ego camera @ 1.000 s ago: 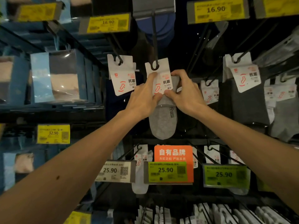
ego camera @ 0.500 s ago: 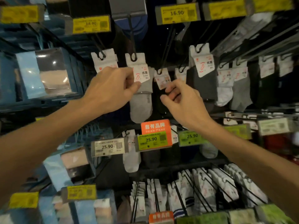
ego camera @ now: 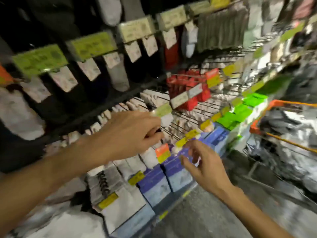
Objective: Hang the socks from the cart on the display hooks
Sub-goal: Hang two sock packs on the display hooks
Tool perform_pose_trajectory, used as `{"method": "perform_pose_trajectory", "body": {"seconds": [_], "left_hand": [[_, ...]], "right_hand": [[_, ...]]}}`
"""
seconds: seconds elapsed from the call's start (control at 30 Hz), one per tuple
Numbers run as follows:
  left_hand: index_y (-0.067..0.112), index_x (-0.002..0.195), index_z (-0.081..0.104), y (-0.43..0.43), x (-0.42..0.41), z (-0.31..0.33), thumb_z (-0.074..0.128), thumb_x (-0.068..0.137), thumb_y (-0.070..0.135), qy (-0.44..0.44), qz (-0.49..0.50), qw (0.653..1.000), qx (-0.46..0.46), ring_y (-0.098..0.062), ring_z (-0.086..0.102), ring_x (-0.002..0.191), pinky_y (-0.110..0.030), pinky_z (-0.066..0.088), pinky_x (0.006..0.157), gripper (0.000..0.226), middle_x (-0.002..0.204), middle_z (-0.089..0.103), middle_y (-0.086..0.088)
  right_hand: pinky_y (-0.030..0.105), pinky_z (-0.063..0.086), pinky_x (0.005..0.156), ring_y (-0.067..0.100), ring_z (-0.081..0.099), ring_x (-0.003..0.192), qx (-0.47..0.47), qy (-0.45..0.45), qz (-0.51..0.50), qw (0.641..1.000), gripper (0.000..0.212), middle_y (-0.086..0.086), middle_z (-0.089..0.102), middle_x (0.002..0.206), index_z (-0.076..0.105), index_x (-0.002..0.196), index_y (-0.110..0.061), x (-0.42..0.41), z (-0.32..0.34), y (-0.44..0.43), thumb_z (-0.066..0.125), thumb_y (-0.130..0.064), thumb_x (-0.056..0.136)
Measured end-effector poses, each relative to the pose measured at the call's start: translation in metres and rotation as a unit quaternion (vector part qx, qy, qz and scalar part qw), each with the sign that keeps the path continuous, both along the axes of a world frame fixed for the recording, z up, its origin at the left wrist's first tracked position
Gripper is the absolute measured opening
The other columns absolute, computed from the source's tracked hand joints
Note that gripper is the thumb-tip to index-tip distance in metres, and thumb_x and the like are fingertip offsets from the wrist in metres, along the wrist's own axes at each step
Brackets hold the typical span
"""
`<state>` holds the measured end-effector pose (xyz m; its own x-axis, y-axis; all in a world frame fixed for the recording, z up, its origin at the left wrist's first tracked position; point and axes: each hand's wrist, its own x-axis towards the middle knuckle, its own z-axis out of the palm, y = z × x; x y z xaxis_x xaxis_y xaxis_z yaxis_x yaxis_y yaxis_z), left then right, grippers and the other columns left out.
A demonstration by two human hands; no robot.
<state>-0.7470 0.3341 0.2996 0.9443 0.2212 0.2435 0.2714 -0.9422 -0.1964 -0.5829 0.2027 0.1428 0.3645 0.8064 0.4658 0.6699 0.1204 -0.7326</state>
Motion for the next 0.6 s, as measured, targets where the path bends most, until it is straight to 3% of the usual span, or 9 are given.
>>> {"method": "perform_pose_trajectory", "body": {"seconds": [0.1,0.2,0.3,0.37,0.43,0.6], "left_hand": [[0.022,0.06,0.03,-0.016,0.091,-0.057,0.046,0.093,0.048,-0.01,-0.015,0.995,-0.094,-0.026,0.048,0.055,-0.032,0.028,0.05,0.045,0.05,0.029,0.006],[0.018,0.065,0.044,-0.039,0.186,-0.107,0.052,0.096,0.049,0.007,-0.018,0.986,-0.168,-0.029,0.058,0.069,-0.033,0.028,0.056,0.044,0.059,0.047,0.002],[0.022,0.068,0.046,-0.067,0.278,-0.151,0.059,0.092,0.043,0.004,-0.045,0.959,-0.28,-0.025,0.054,0.067,-0.034,0.034,0.059,0.034,0.06,0.047,0.005],[0.026,0.07,0.046,-0.084,0.332,-0.18,0.065,0.092,0.035,0.004,-0.044,0.936,-0.348,-0.021,0.05,0.068,-0.034,0.038,0.062,0.03,0.061,0.044,0.009],[0.025,0.075,0.053,-0.101,0.381,-0.206,0.067,0.091,0.031,0.009,-0.033,0.913,-0.406,-0.02,0.053,0.072,-0.033,0.041,0.066,0.022,0.065,0.047,0.01],[0.024,0.084,0.06,-0.125,0.486,-0.263,0.068,0.09,0.03,0.03,0.025,0.858,-0.512,-0.018,0.057,0.075,-0.03,0.046,0.071,0.011,0.068,0.054,0.012]], "right_hand": [[0.031,0.042,0.057,0.003,0.04,0.061,-0.068,0.009,-0.086,0.994,0.017,-0.017,0.045,0.07,0.048,0.09,-0.034,0.067,-0.035,-0.047,0.055,-0.049,0.085],[0.02,0.024,0.055,0.0,0.035,0.061,-0.109,-0.006,-0.148,0.983,0.031,-0.023,0.035,0.068,0.031,0.083,-0.043,0.137,-0.051,-0.087,0.061,-0.04,0.084],[0.023,0.02,0.057,0.01,0.039,0.062,-0.158,0.016,-0.203,0.966,0.028,-0.016,0.038,0.069,0.039,0.083,-0.032,0.207,-0.068,-0.12,0.066,-0.033,0.086],[0.027,0.022,0.059,0.023,0.052,0.07,-0.203,0.033,-0.239,0.949,0.02,-0.009,0.046,0.074,0.052,0.087,-0.017,0.251,-0.084,-0.14,0.068,-0.029,0.09],[0.03,0.026,0.061,0.023,0.054,0.072,-0.237,0.051,-0.263,0.934,0.019,-0.004,0.052,0.077,0.059,0.098,-0.01,0.293,-0.099,-0.155,0.066,-0.027,0.091],[0.035,0.043,0.064,0.024,0.063,0.077,-0.294,0.116,-0.332,0.889,0.018,-0.002,0.062,0.079,0.059,0.104,-0.016,0.386,-0.135,-0.179,0.067,-0.026,0.091]]}}
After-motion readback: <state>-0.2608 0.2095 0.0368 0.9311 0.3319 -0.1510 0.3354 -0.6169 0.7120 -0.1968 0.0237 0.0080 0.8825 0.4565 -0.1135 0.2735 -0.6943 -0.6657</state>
